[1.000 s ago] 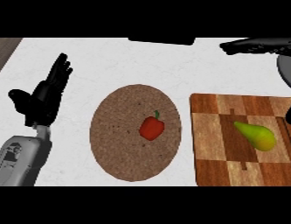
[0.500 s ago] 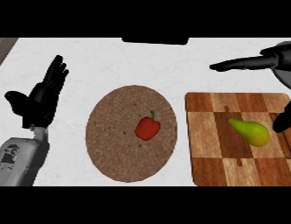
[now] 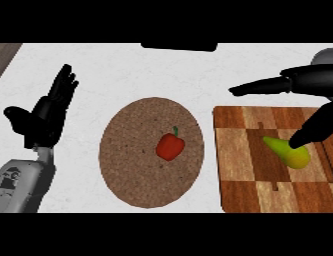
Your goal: Pick the pear from the cutting board and place it in the pan
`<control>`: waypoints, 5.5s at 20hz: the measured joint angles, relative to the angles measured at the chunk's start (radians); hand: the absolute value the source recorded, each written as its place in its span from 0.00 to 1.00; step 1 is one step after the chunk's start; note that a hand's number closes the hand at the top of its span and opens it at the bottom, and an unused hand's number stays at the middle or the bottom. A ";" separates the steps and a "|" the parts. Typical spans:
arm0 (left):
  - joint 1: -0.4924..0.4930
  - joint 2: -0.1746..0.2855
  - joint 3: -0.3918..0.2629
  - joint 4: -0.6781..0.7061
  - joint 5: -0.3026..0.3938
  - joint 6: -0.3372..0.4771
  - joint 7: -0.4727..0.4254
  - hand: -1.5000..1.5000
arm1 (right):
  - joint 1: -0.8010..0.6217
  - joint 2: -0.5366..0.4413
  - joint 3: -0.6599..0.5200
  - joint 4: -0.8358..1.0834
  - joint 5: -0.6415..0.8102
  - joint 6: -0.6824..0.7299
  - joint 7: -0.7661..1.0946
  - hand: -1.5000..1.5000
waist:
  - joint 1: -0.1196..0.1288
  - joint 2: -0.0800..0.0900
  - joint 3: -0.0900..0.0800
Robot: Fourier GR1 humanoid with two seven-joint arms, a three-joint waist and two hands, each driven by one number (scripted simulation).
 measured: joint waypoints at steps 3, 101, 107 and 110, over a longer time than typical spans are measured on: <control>-0.005 -0.001 -0.001 -0.007 -0.003 0.004 0.006 0.50 | 0.006 0.001 0.057 0.002 0.039 -0.035 -0.041 0.00 | 0.002 0.001 0.000; 0.054 -0.019 0.054 -0.053 -0.038 -0.026 0.025 0.50 | -0.380 0.173 0.018 1.204 0.140 -1.705 0.661 1.00 | -0.039 -0.011 -0.004; 0.042 -0.029 0.047 -0.062 -0.044 -0.025 0.025 0.50 | -0.296 0.081 0.010 1.269 0.149 -1.720 0.583 1.00 | -0.022 0.001 -0.001; 0.030 -0.034 0.044 -0.056 -0.045 -0.027 0.027 0.50 | -0.261 0.057 -0.011 1.281 0.132 -1.732 0.548 1.00 | -0.014 0.008 0.001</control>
